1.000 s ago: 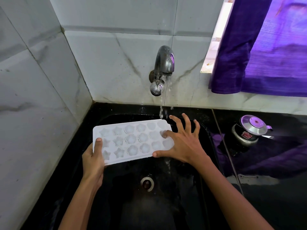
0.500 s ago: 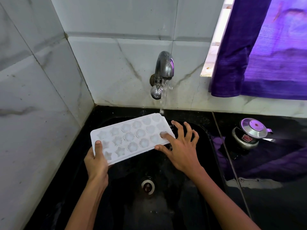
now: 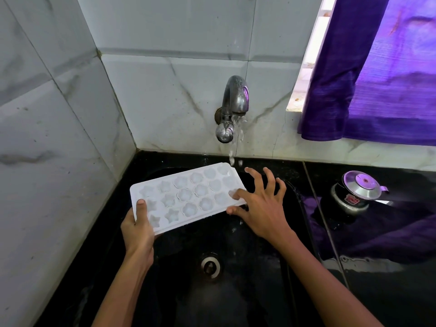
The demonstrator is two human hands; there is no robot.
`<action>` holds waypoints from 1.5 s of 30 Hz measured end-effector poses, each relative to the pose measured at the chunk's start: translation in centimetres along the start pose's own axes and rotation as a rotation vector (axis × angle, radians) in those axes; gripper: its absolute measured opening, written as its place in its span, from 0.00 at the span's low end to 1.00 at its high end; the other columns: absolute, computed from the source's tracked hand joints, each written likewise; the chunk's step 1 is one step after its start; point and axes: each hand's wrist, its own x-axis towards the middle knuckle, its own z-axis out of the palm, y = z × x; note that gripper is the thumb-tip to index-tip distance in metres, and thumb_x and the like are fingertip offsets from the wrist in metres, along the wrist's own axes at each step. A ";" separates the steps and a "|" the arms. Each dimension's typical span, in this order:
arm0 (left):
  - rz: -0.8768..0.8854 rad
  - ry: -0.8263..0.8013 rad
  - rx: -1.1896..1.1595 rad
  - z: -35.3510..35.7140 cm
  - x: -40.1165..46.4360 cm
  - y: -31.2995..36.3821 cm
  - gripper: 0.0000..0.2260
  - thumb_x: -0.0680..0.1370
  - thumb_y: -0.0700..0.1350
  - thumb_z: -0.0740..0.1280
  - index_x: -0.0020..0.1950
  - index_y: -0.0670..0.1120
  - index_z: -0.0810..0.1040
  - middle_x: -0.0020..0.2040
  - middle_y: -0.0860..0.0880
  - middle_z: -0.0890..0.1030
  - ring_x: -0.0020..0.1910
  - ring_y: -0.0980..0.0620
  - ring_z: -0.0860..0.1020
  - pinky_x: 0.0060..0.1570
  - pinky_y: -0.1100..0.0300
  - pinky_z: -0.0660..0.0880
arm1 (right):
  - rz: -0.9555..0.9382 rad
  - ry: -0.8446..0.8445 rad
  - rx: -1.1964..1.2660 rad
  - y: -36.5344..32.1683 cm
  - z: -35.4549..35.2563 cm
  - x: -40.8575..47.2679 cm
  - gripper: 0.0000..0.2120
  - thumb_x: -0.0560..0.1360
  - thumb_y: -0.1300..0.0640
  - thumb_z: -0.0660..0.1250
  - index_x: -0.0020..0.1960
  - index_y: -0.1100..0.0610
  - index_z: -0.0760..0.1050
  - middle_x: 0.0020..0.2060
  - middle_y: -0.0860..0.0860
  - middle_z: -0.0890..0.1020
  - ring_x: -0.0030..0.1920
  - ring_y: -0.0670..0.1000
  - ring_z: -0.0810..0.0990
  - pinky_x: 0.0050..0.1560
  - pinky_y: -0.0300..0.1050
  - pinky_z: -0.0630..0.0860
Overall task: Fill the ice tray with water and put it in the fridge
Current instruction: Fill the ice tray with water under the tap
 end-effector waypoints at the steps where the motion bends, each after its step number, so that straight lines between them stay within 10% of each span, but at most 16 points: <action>1: -0.004 -0.002 0.003 -0.1 0.0 -0.1 0.11 0.81 0.50 0.58 0.55 0.45 0.75 0.44 0.51 0.80 0.42 0.52 0.79 0.48 0.54 0.74 | -0.001 -0.013 0.011 0.1 -0.1 0.0 0.16 0.68 0.34 0.67 0.49 0.42 0.79 0.72 0.54 0.66 0.71 0.59 0.49 0.65 0.59 0.45; 13: -0.051 -0.036 -0.005 -0.1 -0.9 -0.5 0.11 0.81 0.50 0.58 0.56 0.46 0.74 0.46 0.49 0.80 0.44 0.51 0.79 0.49 0.51 0.75 | 0.015 0.072 -0.120 0.2 -0.7 -1.0 0.22 0.67 0.30 0.58 0.48 0.41 0.82 0.70 0.54 0.70 0.70 0.63 0.58 0.63 0.61 0.51; 17: -0.042 -0.050 0.014 0.1 -1.1 -0.5 0.11 0.81 0.49 0.58 0.56 0.45 0.75 0.47 0.48 0.80 0.46 0.49 0.80 0.50 0.51 0.76 | -0.012 0.081 -0.115 0.2 -0.8 -1.2 0.16 0.61 0.35 0.74 0.43 0.43 0.83 0.69 0.54 0.72 0.69 0.63 0.57 0.63 0.62 0.51; 30: -0.073 -0.047 0.011 -0.2 -1.9 -1.4 0.14 0.81 0.50 0.58 0.60 0.44 0.75 0.47 0.48 0.80 0.45 0.49 0.80 0.50 0.50 0.76 | 0.047 0.049 -0.071 0.1 -0.9 -1.9 0.16 0.58 0.36 0.76 0.42 0.43 0.83 0.69 0.55 0.71 0.70 0.63 0.55 0.64 0.62 0.49; 45: 0.003 -0.147 0.085 1.1 -2.2 -0.8 0.10 0.81 0.48 0.58 0.55 0.46 0.75 0.45 0.51 0.81 0.44 0.53 0.80 0.40 0.60 0.75 | 0.228 -0.492 0.368 1.6 -4.1 0.3 0.23 0.57 0.30 0.72 0.47 0.37 0.72 0.74 0.43 0.54 0.75 0.53 0.40 0.70 0.62 0.40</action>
